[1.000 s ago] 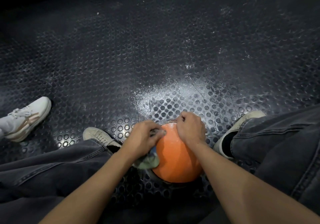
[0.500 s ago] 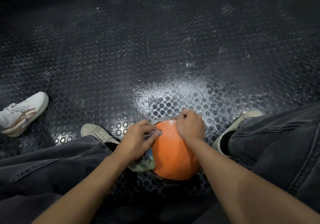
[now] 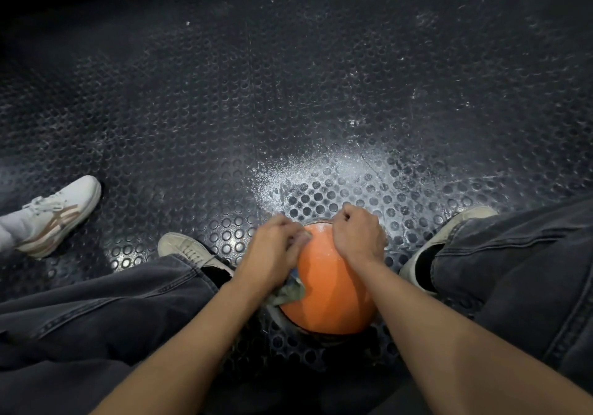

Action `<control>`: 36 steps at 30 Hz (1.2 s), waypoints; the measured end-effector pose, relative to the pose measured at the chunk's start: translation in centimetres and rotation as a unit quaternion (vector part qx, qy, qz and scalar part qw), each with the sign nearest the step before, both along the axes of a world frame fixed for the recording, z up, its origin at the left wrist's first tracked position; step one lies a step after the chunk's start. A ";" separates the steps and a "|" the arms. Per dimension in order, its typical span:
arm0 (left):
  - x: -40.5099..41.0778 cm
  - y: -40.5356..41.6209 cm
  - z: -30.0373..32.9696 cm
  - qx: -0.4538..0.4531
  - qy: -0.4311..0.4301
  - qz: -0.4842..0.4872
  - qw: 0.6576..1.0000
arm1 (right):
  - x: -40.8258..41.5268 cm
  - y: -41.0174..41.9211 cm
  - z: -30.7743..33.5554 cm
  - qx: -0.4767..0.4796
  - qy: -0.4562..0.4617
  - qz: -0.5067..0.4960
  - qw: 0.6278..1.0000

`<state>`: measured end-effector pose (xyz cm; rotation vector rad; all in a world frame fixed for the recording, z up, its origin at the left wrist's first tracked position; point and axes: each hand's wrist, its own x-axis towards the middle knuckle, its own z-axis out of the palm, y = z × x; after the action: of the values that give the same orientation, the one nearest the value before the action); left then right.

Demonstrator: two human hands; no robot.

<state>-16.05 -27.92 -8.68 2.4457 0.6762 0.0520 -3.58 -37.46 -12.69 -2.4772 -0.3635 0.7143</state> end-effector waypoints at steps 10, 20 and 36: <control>0.5 0.9 0.0 0.015 0.034 0.000 0.999 | -0.5 -0.3 0.4 0.031 0.019 0.018 0.999; 0.8 1.6 -0.2 0.022 0.046 -0.040 0.998 | -1.0 -0.9 -0.3 0.040 0.020 0.036 0.998; -2.3 0.2 1.6 -0.024 0.032 -0.072 0.997 | -2.6 0.2 -0.2 0.021 -0.013 0.074 0.997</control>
<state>-18.38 -27.71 -7.10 2.4523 0.5200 -0.0994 -6.15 -37.28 -12.84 -2.4409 -0.5711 0.7274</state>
